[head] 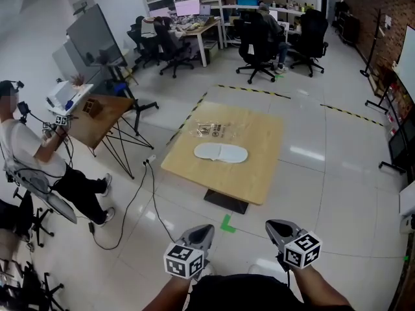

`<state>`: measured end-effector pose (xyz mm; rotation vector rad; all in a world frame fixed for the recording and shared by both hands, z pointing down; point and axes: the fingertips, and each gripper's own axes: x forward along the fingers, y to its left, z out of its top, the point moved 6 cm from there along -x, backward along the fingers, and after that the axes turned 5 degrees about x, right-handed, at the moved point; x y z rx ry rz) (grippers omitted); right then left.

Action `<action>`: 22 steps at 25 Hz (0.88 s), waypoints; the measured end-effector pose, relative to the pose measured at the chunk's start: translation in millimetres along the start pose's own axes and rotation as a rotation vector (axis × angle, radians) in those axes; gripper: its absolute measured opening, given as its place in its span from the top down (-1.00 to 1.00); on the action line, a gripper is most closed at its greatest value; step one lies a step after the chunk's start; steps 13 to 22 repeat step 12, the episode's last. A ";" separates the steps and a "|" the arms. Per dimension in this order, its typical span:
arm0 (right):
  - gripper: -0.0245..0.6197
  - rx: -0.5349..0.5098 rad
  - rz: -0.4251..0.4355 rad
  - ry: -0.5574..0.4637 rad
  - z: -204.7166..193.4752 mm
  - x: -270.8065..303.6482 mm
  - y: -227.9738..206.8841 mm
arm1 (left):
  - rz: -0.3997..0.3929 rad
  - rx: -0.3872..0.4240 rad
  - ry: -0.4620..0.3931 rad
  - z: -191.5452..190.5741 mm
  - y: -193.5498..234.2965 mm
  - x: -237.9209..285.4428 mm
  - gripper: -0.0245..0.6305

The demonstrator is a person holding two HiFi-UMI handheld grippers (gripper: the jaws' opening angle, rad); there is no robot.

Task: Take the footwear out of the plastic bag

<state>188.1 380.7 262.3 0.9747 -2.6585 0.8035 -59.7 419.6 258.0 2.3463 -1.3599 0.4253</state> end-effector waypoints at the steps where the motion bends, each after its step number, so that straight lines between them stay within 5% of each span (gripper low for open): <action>1: 0.92 0.000 -0.005 0.002 -1.3 0.6 2.7 | -0.001 0.009 -0.003 -0.2 3.0 -2.4 0.90; 22: 0.92 0.001 -0.031 0.000 -2.7 0.5 18.8 | -0.018 0.015 -0.004 4.5 21.1 -10.1 0.90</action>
